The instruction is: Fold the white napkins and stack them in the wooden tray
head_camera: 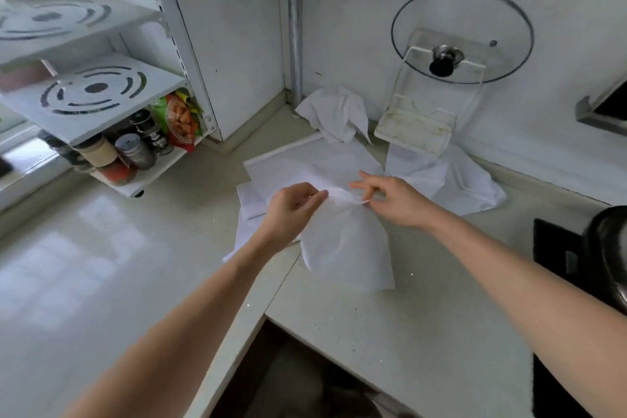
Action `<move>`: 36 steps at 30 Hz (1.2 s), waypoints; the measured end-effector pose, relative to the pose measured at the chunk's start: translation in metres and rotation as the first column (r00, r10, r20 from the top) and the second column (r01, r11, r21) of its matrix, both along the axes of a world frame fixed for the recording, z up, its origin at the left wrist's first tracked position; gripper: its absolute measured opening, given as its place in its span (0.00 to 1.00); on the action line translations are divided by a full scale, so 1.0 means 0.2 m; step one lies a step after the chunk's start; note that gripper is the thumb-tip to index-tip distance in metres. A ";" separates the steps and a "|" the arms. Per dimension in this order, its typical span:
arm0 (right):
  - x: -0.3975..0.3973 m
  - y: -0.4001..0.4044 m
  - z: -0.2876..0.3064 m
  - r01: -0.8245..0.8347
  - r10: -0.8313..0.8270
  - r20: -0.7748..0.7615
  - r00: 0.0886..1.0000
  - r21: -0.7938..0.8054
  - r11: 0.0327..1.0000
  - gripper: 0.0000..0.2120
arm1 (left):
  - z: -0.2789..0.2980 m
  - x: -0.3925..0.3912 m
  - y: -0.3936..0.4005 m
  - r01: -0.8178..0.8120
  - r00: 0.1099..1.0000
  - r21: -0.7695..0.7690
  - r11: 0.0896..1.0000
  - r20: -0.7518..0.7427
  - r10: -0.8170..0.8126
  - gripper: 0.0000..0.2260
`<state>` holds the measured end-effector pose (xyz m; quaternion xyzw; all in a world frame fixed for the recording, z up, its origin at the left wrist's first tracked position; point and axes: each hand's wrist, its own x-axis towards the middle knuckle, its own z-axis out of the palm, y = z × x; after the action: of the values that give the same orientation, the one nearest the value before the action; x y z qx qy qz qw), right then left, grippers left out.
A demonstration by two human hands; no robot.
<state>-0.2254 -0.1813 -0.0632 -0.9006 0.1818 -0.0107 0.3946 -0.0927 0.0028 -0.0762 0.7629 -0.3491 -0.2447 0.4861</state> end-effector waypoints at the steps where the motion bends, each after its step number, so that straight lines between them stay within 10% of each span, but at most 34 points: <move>1: -0.04 0.05 0.07 0.015 -0.017 0.015 1.000 0.128 0.992 0.10 | 0.04 0.02 0.04 0.040 0.999 0.007 0.999 0.026 -0.040 0.18; 10: -0.39 0.44 0.37 0.269 -0.291 0.047 0.956 0.262 0.927 0.08 | 0.39 -0.11 0.17 0.455 0.877 0.235 0.859 -0.283 -0.387 0.19; 13: -0.54 0.48 0.41 0.244 -0.161 -0.229 0.960 0.400 0.883 0.11 | 0.39 -0.16 0.17 0.609 0.789 0.349 0.712 -0.355 -0.501 0.10; 17: -0.69 0.47 0.33 0.199 -0.120 -0.617 0.778 0.060 0.978 0.10 | 0.30 -0.21 0.08 0.583 0.675 0.646 0.492 -0.048 -0.736 0.12; 20: -0.74 0.33 0.24 0.283 -0.392 -0.453 0.801 -0.291 0.914 0.14 | 0.25 -0.22 -0.07 0.363 0.691 0.621 0.695 0.321 -0.647 0.10; 24: -0.77 0.16 0.34 0.404 -0.559 0.001 0.829 -0.692 0.598 0.05 | 0.42 -0.25 -0.21 0.184 0.642 0.255 0.949 0.700 -0.313 0.06; 30: -0.87 0.09 0.41 0.252 -0.321 0.164 0.933 -0.933 0.256 0.16 | 0.49 -0.25 -0.24 0.267 0.355 -0.003 0.964 0.930 -0.095 0.08; 36: -0.99 0.23 0.05 -0.017 -0.265 -0.255 0.930 -0.750 0.661 0.16 | 0.15 -0.39 -0.08 0.209 0.373 0.547 0.811 0.722 -0.583 0.07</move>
<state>-0.4232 -0.1347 -0.0527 -0.9551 0.2893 0.0461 -0.0449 -0.1711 -0.0128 -0.0467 0.7439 -0.6681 0.0023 0.0150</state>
